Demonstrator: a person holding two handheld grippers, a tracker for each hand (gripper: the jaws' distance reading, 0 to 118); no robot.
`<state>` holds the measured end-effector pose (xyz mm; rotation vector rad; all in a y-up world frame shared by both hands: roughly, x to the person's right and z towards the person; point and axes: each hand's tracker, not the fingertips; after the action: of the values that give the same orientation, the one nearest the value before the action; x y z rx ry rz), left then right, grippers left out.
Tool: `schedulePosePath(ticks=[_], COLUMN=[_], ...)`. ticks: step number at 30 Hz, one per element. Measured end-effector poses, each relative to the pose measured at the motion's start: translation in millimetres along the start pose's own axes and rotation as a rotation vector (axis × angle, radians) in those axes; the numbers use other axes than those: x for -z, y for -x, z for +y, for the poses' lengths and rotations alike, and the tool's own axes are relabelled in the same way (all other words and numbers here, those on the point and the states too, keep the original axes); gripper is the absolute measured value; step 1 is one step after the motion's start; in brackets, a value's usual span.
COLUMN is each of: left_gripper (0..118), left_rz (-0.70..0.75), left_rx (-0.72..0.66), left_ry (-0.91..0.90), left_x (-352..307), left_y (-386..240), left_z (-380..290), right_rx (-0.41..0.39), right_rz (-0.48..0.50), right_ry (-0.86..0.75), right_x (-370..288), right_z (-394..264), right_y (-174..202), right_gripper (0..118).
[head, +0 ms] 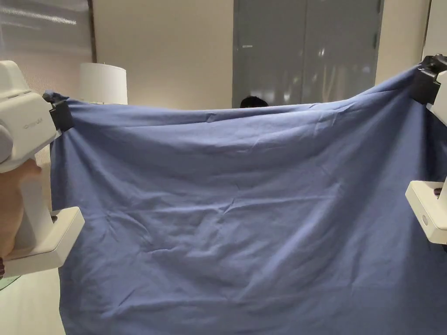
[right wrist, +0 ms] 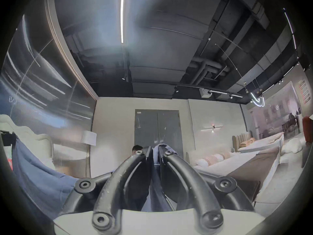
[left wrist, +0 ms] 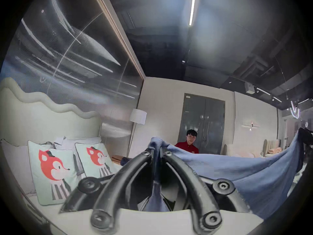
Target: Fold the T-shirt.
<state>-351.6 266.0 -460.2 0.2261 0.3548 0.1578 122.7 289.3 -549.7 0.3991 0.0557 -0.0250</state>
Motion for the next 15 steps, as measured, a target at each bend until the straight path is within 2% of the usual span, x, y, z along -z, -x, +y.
schedulePosePath(ticks=[7,11,15], left_gripper=[1,1,1], left_rz=[0.013,0.019,0.034], left_rx=[0.011,0.025,0.0], left_ry=[-0.007,-0.004,0.033], left_x=[72.7,91.5,101.3], left_y=[-10.4,-7.9,1.7], left_z=[-15.2,-35.0,-57.0], right_rx=[-0.051,-0.083,-0.074], right_rz=[-0.017,-0.019,-0.006], right_ry=[0.026,0.057,0.087], right_x=[62.8,88.0,90.3], right_z=[-29.5,-56.9,-74.1], right_y=[17.4,20.2,25.0], right_gripper=[6,6,6])
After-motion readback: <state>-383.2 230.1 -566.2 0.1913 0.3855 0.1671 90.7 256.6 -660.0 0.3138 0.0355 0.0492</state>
